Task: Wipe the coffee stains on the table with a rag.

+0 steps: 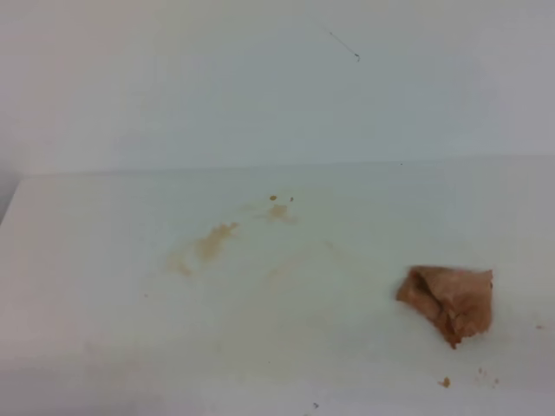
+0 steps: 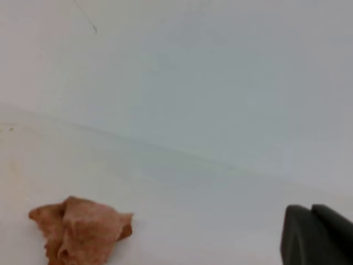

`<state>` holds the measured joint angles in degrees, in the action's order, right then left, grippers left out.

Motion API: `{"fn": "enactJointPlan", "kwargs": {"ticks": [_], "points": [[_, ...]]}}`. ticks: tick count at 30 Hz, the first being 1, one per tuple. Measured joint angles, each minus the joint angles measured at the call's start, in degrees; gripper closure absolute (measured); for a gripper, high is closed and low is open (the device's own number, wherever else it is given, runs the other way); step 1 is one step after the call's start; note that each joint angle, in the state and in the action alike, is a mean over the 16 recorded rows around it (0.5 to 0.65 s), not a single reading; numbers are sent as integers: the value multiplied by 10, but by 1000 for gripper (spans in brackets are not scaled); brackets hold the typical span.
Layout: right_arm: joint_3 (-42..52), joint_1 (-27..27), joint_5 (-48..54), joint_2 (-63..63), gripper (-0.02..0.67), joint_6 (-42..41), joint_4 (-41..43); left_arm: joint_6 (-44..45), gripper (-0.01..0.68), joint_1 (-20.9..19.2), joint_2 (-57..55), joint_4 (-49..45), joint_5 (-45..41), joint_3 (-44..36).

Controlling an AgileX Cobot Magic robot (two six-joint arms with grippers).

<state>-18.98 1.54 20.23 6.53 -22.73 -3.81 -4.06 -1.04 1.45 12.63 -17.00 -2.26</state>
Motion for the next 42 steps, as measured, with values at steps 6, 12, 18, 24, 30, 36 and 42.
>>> {"fn": "enactJointPlan", "kwargs": {"ticks": [6, 12, 18, 24, 30, 36, 42], "points": [[103, 0, -21, -55, 652, 2, 4, 0, 672, 0, 0, 0, 0, 0], [169, 0, -27, -79, 652, 7, -3, 0, 672, 0, 0, 0, 0, 0], [200, 0, -29, -82, 652, 23, -7, 0, 672, 0, 0, 0, 0, 0], [210, 0, -27, -83, 652, 57, 8, 0, 672, 0, 0, 0, 0, 0], [211, 0, -26, -83, 652, 107, 30, 0, 672, 0, 0, 0, 0, 0], [210, 0, -27, -83, 652, 147, 49, 0, 672, 0, -1, 0, 0, 1], [210, 0, -28, -81, 652, 157, 51, 0, 672, 0, -1, 0, 0, 1]]}}
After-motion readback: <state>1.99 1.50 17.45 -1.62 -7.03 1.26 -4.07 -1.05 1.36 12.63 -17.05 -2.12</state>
